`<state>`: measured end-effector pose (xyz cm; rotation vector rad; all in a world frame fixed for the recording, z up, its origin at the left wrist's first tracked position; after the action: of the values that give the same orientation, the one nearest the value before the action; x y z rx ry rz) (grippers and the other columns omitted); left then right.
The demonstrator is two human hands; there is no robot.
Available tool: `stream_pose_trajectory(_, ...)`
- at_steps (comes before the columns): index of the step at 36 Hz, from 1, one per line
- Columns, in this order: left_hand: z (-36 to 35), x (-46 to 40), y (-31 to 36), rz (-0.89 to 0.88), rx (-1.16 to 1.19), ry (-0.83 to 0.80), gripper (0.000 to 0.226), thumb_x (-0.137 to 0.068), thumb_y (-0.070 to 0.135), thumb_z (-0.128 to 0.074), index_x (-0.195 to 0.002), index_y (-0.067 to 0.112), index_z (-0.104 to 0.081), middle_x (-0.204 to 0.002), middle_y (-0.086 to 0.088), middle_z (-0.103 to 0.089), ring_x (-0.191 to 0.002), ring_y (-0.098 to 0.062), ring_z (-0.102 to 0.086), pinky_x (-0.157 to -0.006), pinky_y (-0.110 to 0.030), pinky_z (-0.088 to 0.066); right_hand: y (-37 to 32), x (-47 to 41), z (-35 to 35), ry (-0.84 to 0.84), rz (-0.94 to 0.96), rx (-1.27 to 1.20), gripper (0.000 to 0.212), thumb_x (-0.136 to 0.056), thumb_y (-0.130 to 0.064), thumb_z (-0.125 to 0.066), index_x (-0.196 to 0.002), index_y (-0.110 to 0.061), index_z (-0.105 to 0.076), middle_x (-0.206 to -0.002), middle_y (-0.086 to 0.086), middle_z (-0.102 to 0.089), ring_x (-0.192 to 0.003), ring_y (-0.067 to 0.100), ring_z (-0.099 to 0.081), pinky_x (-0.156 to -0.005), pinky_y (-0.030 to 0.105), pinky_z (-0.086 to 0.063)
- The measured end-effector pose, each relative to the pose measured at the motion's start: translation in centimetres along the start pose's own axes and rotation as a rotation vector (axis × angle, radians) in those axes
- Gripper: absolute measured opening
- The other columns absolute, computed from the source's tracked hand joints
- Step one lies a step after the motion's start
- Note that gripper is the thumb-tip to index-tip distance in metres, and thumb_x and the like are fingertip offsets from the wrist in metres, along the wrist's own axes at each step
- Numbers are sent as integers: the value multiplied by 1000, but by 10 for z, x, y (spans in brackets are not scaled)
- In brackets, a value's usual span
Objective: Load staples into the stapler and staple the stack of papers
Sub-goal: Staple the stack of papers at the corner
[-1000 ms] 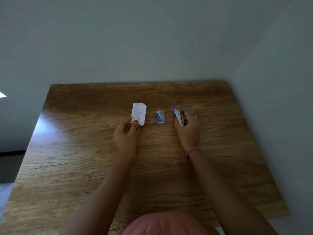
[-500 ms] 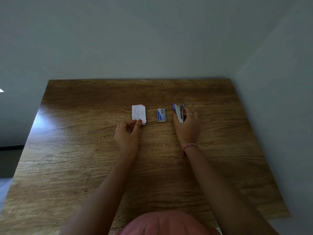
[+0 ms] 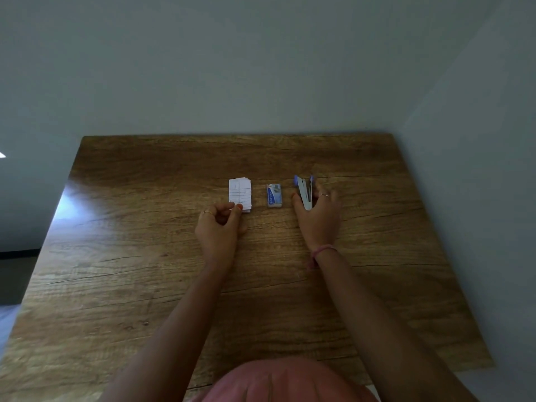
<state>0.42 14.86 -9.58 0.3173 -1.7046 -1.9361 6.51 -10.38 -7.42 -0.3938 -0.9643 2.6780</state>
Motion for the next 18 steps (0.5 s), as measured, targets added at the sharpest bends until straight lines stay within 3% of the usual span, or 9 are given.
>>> stream_pose_trajectory(6,1,4,5,-35,-75,13,6,-89,26,-66,-89,30,-62,-86,0,-67,-67,-18,-69,-65,-43,-60,-1,2,2,-16,-1,-24,58,-83,-46,-65,-130,-16,-54,-110,5,-54,-95,11,-45,-75,25,-38)
stream_pose_trajectory(11,-2,8,10,-73,-114,-5,11,-88,23,-66,-87,33,-61,-82,2,-68,-75,-25,-68,-69,-47,-59,-3,7,5,-34,4,-68,58,-81,-39,-69,-132,-15,-53,-112,6,-52,-99,17,-52,-84,32,-47)
stream_pose_trajectory(15,-4,11,15,-92,-125,-8,14,-88,23,-66,-85,35,-60,-82,3,-68,-76,-25,-68,-68,-43,-59,-2,11,7,-74,19,-107,62,-81,-35,-70,-135,-13,-49,-117,7,-50,-106,19,-50,-92,38,-46)
stream_pose_trajectory(18,-7,14,19,-95,-130,-30,14,-89,24,-66,-83,35,-59,-81,3,-67,-73,-19,-66,-62,-33,-56,0,14,8,-114,-21,-151,67,-81,-36,-70,-137,-9,-44,-124,9,-47,-111,21,-50,-93,40,-48)
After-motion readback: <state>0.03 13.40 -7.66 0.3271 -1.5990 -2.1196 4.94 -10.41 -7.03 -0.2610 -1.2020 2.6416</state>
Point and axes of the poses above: each hand's wrist, its own x-axis away from the middle knuckle, its own z-axis out of the back of the hand, y = z × x, the point moved 9 cm from there along -x, towards the middle knuckle
